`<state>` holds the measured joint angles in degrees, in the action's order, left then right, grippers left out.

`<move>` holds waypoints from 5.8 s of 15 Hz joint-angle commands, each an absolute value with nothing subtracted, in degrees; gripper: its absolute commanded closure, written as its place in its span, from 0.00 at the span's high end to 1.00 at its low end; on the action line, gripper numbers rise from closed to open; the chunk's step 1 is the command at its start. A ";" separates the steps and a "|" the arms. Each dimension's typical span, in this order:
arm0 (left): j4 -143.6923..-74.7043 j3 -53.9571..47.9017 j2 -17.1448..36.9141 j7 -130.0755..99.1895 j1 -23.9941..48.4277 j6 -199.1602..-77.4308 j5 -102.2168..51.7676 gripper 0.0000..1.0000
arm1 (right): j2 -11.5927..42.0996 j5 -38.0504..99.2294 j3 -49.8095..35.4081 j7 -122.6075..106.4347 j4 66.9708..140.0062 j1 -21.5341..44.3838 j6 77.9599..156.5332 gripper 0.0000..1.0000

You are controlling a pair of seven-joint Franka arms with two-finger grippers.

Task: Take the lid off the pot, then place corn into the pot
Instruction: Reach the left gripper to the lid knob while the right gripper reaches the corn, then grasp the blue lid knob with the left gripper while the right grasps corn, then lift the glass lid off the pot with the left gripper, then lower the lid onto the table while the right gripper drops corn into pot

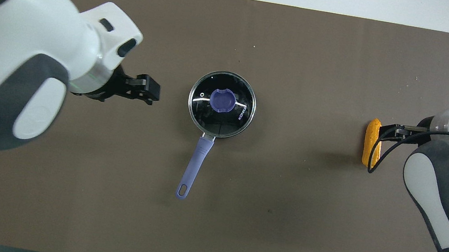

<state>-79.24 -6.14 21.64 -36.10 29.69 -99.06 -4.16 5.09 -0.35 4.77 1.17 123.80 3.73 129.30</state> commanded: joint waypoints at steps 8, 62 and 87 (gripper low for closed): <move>-74.09 -4.92 31.38 -37.00 33.57 -105.56 -0.45 1.00 | 9.75 0.26 4.57 -0.69 126.30 4.57 135.17 0.94; -115.82 -4.22 4.48 13.00 -10.01 -115.99 -3.52 0.00 | 30.85 2.37 2.81 36.39 79.80 34.89 111.78 0.00; -107.26 -4.31 7.03 16.26 -7.04 -110.94 -3.43 1.00 | 13.99 -0.62 3.08 18.76 85.34 16.20 93.02 1.00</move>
